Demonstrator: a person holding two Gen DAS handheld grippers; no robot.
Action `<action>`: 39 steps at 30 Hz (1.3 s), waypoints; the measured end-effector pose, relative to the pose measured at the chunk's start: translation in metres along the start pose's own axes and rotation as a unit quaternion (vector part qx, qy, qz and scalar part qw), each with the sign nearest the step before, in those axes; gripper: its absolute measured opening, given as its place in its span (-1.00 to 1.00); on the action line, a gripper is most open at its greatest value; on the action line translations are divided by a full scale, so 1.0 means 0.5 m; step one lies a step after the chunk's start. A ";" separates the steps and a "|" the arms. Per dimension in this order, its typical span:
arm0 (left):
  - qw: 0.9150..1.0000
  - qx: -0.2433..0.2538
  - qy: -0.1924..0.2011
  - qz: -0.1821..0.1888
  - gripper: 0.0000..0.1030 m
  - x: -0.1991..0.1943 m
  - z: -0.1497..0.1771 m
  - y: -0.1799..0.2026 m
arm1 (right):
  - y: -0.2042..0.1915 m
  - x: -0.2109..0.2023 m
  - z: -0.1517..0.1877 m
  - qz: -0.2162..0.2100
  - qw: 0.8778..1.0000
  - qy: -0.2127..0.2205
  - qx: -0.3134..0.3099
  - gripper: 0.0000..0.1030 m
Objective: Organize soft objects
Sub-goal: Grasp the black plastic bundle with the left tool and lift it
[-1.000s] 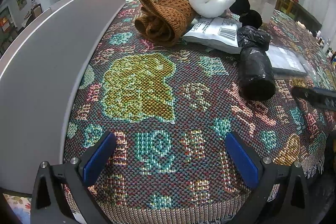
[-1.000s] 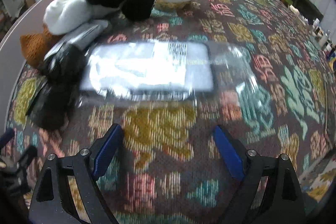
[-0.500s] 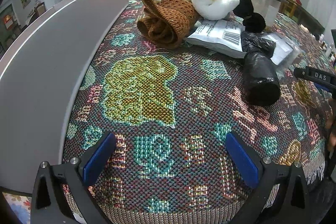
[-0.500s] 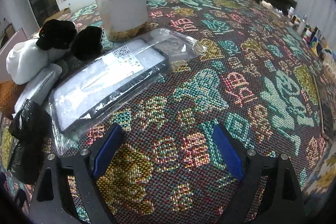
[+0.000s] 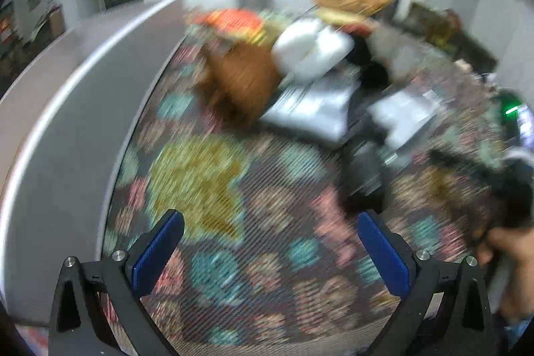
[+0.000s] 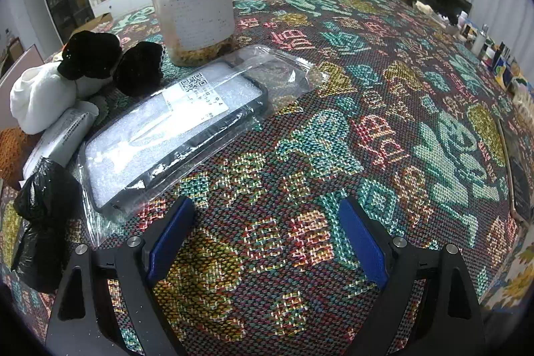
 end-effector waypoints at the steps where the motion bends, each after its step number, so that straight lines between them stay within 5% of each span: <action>1: 1.000 0.009 0.007 0.013 0.99 -0.003 -0.016 0.016 | 0.000 0.000 0.000 0.000 1.000 0.000 0.000 0.76; 8: 0.995 0.084 -0.033 0.044 0.87 0.092 -0.064 0.143 | 0.014 -0.006 -0.003 -0.024 0.999 0.009 0.023 0.75; 9: 0.994 0.095 -0.039 0.040 0.53 0.106 -0.062 0.160 | 0.019 -0.009 -0.003 -0.034 0.999 0.012 0.033 0.75; 10: 0.993 0.098 -0.051 0.036 -0.01 0.125 -0.061 0.169 | 0.023 -0.010 -0.004 -0.041 0.998 0.014 0.039 0.75; 12: 0.994 0.078 -0.065 0.036 -0.28 0.133 -0.049 0.167 | 0.032 -0.014 -0.004 -0.057 0.997 0.018 0.055 0.76; 16: 0.995 0.037 -0.058 0.066 -0.29 0.092 -0.021 0.120 | 0.044 -0.016 -0.007 -0.076 0.994 0.023 0.076 0.75; 22: 0.998 0.039 -0.024 0.042 -0.29 0.017 0.022 0.037 | 0.071 -0.071 -0.022 -0.060 0.989 0.068 0.117 0.76; 27: 0.998 0.019 -0.020 0.050 -0.29 0.002 0.048 -0.007 | 0.012 -0.035 -0.094 -0.061 0.985 0.000 0.159 0.76; 32: 0.999 0.000 -0.027 0.041 -0.29 0.014 0.061 -0.033 | -0.115 0.010 -0.170 0.005 0.996 0.007 0.091 0.76; 39: 0.999 -0.007 -0.035 0.036 -0.29 0.027 0.069 -0.046 | -0.190 0.075 -0.149 0.064 0.997 -0.008 -0.030 0.75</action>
Point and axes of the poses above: each gripper's, at about its wrist camera, not at the fingertips, and x roughly the way its jaws point, y to its right, z to its underside, the point moved 3 cm from there along x, roughly the way its jaws point, and after that the axes turned 3 degrees about -z, right-handed, at the moved point
